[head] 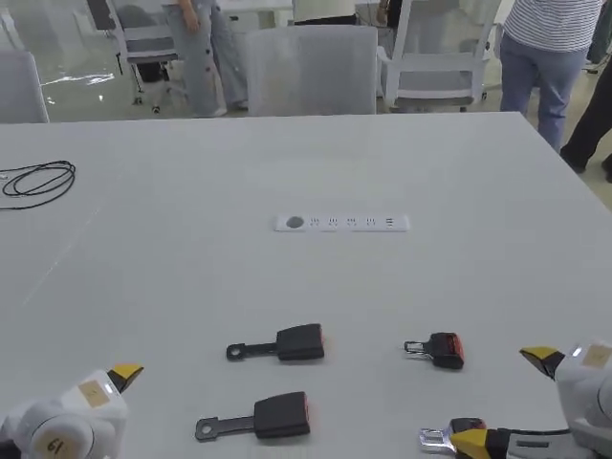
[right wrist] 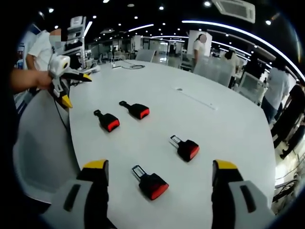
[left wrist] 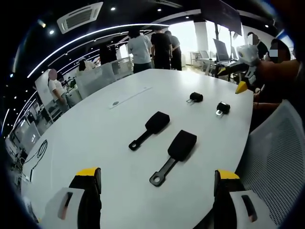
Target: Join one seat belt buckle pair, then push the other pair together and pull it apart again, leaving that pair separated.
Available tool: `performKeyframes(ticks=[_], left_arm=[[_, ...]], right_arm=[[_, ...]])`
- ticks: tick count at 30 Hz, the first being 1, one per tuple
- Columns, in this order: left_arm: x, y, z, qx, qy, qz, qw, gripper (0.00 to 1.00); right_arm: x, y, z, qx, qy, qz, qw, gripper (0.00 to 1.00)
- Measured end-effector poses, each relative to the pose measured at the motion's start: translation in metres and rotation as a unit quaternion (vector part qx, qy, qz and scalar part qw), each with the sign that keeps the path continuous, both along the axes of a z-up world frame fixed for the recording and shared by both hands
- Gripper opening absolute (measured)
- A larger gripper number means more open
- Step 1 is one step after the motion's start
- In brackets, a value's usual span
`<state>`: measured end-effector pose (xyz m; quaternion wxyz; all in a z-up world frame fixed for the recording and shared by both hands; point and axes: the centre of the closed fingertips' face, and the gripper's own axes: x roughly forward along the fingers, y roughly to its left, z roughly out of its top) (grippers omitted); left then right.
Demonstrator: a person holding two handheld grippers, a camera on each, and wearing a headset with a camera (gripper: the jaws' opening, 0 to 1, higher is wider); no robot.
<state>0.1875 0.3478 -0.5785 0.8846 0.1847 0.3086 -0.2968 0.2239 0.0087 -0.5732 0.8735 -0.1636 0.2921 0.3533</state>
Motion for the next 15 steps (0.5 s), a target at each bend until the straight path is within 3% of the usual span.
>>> performKeyframes(ticks=[3,12,15], left_arm=[[0.0,0.0,0.0,-0.001,0.0,0.001,1.0,1.0],[0.0,-0.001,0.002,-0.001,-0.001,0.001,1.0,1.0],[0.001,-0.002,0.003,-0.002,-0.003,0.001,1.0,1.0]], right_arm=[[-0.004,0.003,0.001,0.023,0.016,-0.009,0.9996,0.92],[-0.006,-0.011,0.002,0.002,0.011,-0.009,0.9999,0.92],[-0.008,-0.012,0.005,0.009,0.014,-0.014,0.9998,0.91]])
